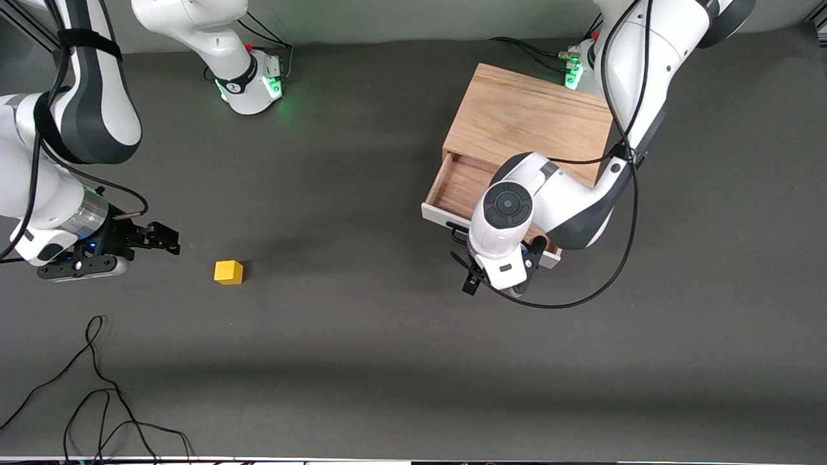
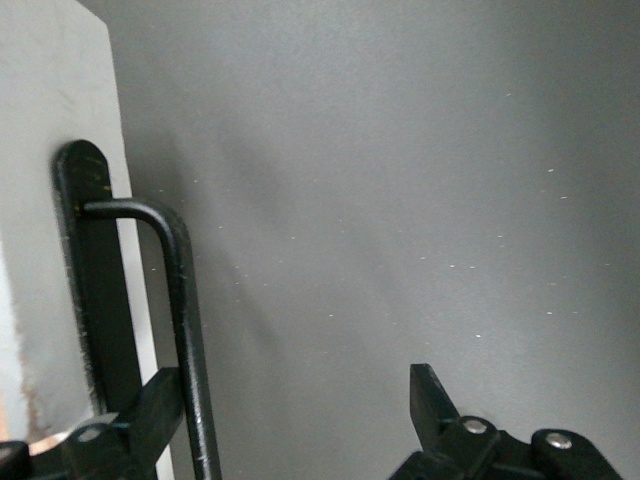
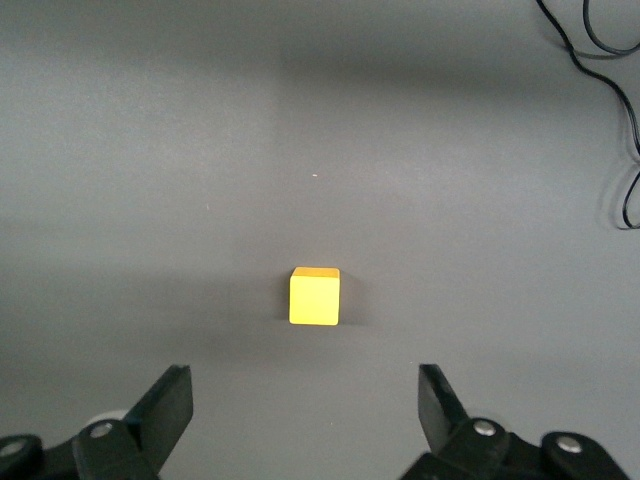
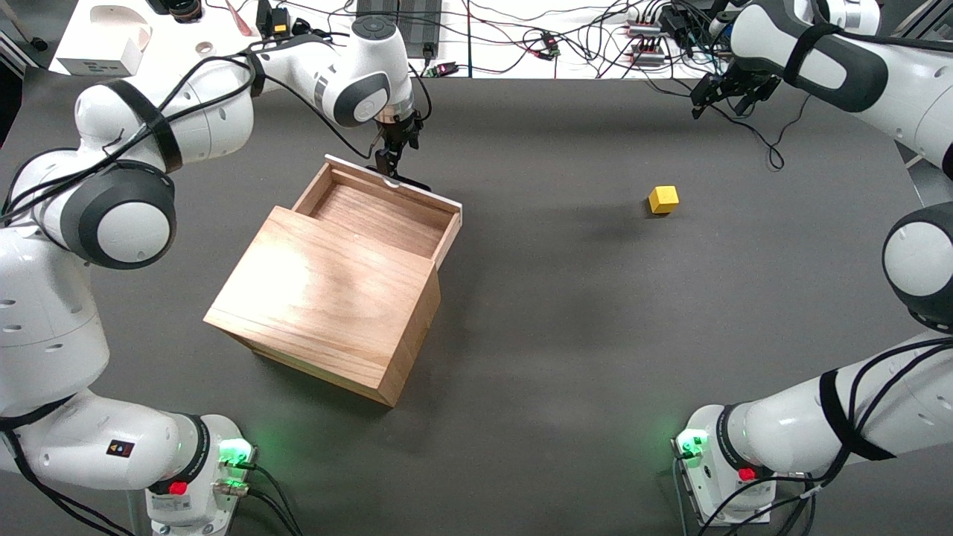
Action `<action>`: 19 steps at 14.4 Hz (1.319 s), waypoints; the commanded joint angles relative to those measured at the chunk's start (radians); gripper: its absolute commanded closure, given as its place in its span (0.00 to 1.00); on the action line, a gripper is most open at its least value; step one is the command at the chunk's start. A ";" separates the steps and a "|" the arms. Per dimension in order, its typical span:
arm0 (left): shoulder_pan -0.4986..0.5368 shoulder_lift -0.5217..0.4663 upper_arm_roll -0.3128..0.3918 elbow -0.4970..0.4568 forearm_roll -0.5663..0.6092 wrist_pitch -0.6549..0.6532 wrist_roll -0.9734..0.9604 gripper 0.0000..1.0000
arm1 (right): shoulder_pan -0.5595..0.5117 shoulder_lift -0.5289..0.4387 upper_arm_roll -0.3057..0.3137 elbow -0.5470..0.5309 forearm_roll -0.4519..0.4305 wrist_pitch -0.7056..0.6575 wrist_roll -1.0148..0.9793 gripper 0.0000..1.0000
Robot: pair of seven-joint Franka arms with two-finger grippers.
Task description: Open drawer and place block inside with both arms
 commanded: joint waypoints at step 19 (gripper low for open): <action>0.457 -0.600 0.008 -0.078 -0.280 -0.620 1.208 0.00 | 0.045 -0.010 0.011 0.100 -0.003 -0.106 0.050 0.00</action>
